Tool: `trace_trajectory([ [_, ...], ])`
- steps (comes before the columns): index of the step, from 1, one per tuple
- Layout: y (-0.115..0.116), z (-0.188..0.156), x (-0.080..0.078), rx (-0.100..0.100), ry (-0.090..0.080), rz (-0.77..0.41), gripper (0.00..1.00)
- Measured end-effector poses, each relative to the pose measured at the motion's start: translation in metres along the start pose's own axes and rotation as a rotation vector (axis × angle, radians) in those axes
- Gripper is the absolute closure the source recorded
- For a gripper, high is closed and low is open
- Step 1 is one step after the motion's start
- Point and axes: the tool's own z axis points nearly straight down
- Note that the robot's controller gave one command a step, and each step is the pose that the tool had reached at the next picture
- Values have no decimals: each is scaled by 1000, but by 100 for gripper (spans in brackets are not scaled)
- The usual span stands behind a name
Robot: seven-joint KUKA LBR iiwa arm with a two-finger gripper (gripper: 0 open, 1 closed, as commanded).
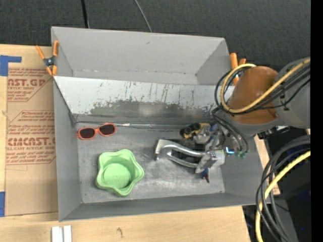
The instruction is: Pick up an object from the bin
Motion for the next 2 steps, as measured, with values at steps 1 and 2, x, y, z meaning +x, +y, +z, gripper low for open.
trace_trajectory([
  [1, 12, -1, 4, 23, -4, 286, 100],
  [2, 36, 3, -21, 34, -21, 238, 100],
])
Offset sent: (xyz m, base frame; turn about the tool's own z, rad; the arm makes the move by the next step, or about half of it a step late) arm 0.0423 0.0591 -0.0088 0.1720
